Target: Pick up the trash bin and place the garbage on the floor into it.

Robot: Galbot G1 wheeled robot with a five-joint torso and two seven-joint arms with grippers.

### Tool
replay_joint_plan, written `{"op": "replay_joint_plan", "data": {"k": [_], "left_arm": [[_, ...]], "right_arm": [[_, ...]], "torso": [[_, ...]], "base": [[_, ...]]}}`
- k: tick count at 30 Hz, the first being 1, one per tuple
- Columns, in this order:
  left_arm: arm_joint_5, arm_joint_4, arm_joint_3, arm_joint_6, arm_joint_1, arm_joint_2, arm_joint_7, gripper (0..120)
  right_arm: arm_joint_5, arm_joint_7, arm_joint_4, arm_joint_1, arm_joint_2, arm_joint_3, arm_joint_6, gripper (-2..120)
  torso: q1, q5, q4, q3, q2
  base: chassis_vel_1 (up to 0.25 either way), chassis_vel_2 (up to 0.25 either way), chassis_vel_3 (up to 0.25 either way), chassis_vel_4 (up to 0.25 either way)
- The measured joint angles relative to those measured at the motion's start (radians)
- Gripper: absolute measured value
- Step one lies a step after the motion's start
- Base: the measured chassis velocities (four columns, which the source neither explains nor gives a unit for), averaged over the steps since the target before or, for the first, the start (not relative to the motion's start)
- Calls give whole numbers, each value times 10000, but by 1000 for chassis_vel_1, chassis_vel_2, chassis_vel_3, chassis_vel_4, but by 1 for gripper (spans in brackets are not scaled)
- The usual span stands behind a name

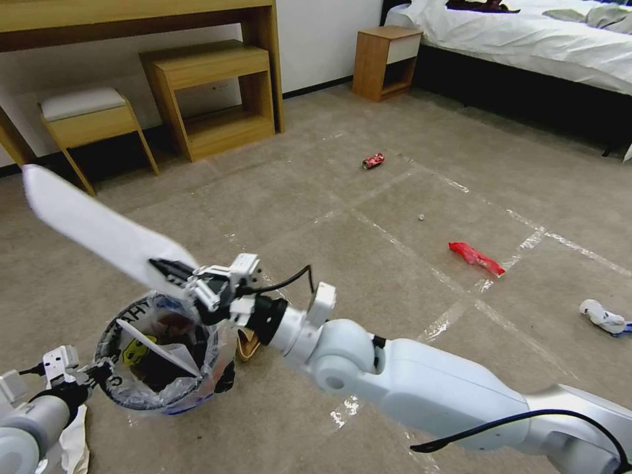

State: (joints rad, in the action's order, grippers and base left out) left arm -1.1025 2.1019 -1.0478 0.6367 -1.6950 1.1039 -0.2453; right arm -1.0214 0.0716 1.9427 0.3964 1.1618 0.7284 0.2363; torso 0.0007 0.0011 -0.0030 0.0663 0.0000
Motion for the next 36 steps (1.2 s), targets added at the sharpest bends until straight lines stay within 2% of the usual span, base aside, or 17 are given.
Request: {"op": "replay_joint_plan", "data": {"k": [6,15,36], "left_arm": [[-56,-28,-10,1,61,-28,-33,1],[-160,52,-138,1,5,-66,-58,1],[-263,263,-189,-23,-34,-44,-61,1]], "right_arm": [[-117,-32,-84,-69,117,426,-4,0],[-34,19,-547,215,695,834,33,0],[189,211,-1498,527,975,1159,291,0]], "torso": [[0,0,-2,0,0],[0,1,0,0,0],[0,1,0,0,0]], "base": [[0,0,0,0],[0,0,0,0],[0,0,0,0]]}}
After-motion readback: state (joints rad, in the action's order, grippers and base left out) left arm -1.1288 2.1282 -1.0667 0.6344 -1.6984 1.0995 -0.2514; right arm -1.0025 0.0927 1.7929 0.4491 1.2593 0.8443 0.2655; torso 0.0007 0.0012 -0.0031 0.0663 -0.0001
